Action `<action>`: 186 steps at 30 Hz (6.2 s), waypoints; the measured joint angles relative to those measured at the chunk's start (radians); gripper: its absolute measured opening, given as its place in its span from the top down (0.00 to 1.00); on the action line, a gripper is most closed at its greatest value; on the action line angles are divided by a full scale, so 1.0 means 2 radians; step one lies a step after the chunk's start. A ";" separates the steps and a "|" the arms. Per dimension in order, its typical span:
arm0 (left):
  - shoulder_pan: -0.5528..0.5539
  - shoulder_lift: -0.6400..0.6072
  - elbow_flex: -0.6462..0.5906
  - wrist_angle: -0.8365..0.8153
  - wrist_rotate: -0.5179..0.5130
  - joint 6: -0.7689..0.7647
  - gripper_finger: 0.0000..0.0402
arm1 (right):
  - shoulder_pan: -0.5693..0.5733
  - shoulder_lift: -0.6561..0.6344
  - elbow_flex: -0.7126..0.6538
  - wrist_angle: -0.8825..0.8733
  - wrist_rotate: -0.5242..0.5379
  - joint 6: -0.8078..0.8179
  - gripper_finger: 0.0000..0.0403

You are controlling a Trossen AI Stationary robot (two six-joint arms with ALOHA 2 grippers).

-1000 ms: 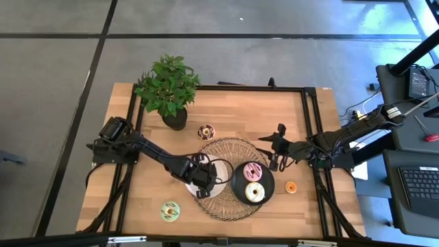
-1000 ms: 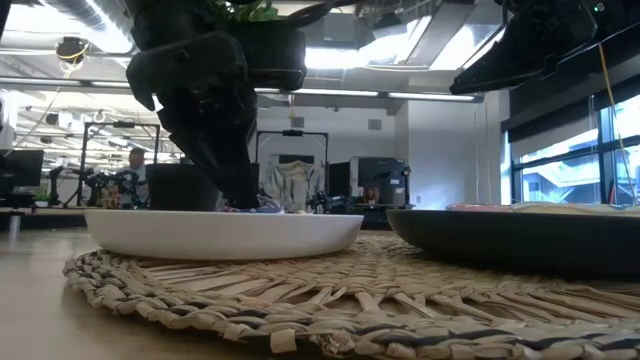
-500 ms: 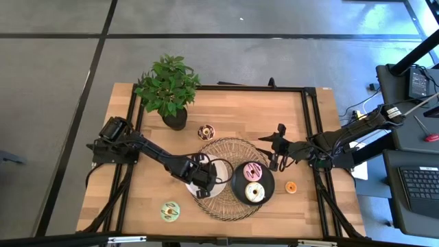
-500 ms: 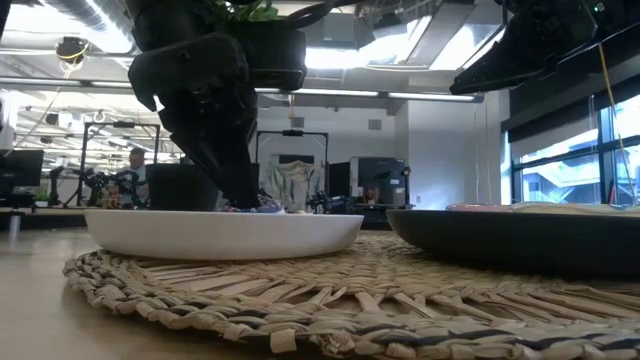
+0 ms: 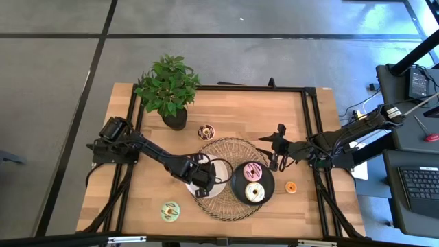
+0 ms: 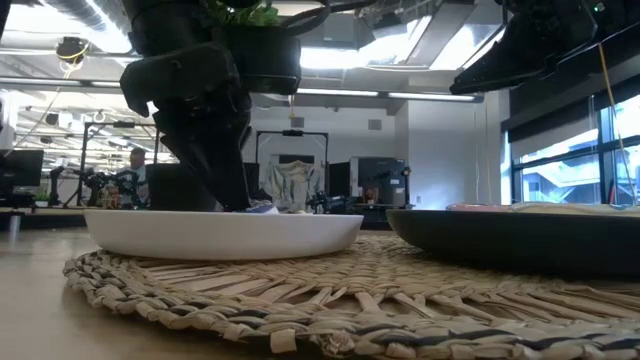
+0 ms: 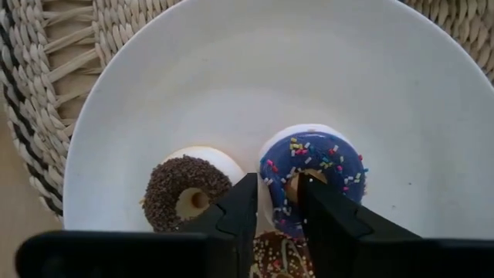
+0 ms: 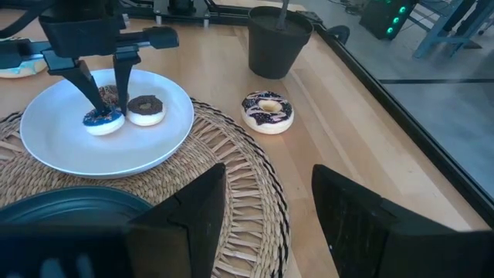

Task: Pick & Place donuts
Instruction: Put the small blue donut on the white plate, then put the large light blue donut on the black plate

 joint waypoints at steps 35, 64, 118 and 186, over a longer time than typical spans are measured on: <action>0.004 -0.058 0.000 -0.007 -0.027 0.012 0.68 | 0.000 0.000 0.000 0.000 0.000 0.000 0.52; -0.250 -0.058 0.000 -0.133 0.069 -0.442 0.67 | 0.000 0.000 0.000 0.000 -0.001 0.014 0.52; -0.253 -0.010 0.000 -0.173 0.068 -0.455 0.45 | 0.000 0.000 0.000 0.000 0.000 0.014 0.52; 0.000 -0.031 0.113 0.038 -0.012 0.193 0.85 | 0.000 0.000 0.000 -0.005 -0.001 0.010 0.52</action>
